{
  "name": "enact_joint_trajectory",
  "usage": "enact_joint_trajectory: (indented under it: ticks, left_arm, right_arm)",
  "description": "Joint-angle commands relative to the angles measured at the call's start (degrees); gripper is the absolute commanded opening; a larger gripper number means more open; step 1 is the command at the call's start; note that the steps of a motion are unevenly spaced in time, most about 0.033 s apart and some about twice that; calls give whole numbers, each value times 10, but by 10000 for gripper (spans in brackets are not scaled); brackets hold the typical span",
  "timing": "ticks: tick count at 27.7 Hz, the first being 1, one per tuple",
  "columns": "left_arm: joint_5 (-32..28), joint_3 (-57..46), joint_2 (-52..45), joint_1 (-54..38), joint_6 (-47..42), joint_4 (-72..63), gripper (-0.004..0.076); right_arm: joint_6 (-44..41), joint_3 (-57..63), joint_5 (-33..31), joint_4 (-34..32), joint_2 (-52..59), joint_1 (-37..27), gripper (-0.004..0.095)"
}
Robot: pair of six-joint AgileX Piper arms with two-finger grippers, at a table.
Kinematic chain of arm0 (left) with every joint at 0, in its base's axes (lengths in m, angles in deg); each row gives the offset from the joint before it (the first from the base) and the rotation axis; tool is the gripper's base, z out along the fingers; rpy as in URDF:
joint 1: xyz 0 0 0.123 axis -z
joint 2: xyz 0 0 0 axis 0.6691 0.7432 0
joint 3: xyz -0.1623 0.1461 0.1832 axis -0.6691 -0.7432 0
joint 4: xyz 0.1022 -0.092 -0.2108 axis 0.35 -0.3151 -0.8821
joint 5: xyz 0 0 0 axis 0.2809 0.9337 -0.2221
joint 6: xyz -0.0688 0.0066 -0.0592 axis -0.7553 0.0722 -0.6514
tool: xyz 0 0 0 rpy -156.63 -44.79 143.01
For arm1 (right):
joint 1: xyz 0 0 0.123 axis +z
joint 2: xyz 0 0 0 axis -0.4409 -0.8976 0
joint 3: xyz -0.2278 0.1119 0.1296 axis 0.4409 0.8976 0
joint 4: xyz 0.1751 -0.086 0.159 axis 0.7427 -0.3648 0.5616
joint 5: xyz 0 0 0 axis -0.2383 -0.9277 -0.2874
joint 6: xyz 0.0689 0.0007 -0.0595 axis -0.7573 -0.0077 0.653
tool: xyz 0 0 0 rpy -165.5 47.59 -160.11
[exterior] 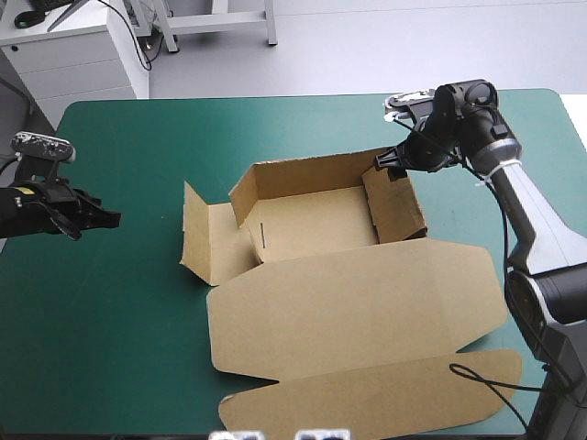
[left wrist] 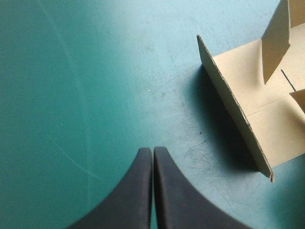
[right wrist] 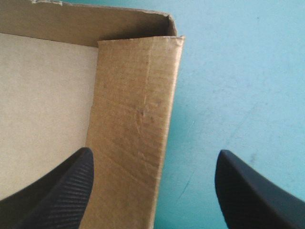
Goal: Fold the box
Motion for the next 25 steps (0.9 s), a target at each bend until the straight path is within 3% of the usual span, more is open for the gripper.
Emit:
enact_joint_trajectory:
  ticks: [1,6,11,16,17,19,25]
  left_arm:
    - [-22,14,-12,-1,-5,-19,-8]
    - [-17,14,-12,-1,-5,-20,-8]
    - [-19,14,-12,-1,-5,-54,-8]
    - [-23,14,-12,-1,1,-54,-8]
    - [-23,14,-12,-1,1,-34,-8]
    - [-23,14,-12,-1,-1,-22,-8]
    - [-23,14,-12,-1,-1,-21,-8]
  right_arm:
    - [1,-16,-5,1,8,1,652]
    - [-5,-16,-5,10,-29,1,638]
    - [-5,-16,-5,72,-58,1,527]
    - [-5,-16,-5,90,-62,1,195]
    - [-5,-16,-5,89,-62,1,78]
    - [-3,-16,-5,88,-63,1,-17]
    - [18,-16,-5,81,-43,-1,-18]
